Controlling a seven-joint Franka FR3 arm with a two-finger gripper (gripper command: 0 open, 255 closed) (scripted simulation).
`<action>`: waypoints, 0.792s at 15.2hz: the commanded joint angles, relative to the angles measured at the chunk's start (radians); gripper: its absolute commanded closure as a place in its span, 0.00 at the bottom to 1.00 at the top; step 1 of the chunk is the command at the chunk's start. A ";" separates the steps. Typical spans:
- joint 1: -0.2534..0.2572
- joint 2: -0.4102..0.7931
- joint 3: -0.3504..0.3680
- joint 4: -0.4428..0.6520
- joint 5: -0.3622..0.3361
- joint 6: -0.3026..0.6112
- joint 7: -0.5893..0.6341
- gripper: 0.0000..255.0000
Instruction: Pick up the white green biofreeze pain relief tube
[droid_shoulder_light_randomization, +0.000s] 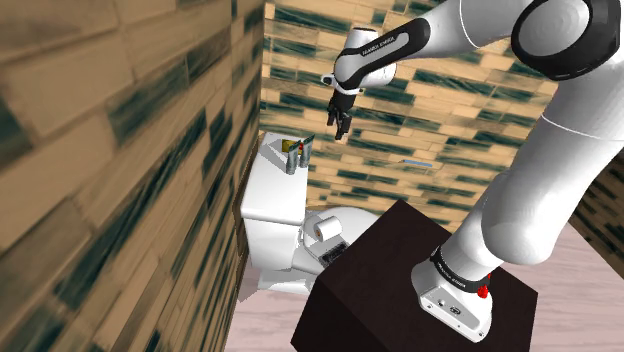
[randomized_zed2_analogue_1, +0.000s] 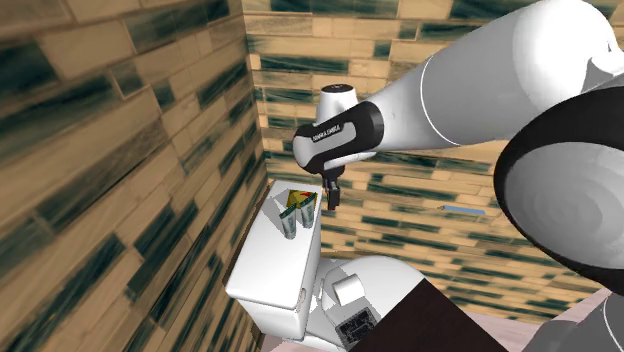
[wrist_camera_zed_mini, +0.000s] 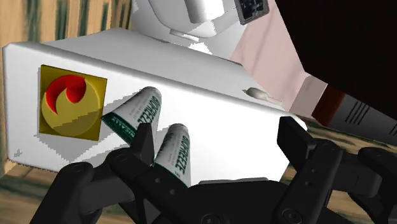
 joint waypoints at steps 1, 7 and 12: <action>-0.008 0.070 0.017 0.050 0.042 0.024 -0.098 0.00; -0.050 0.277 0.101 0.239 0.131 0.059 -0.332 0.00; -0.066 0.356 0.133 0.290 0.153 0.093 -0.394 0.00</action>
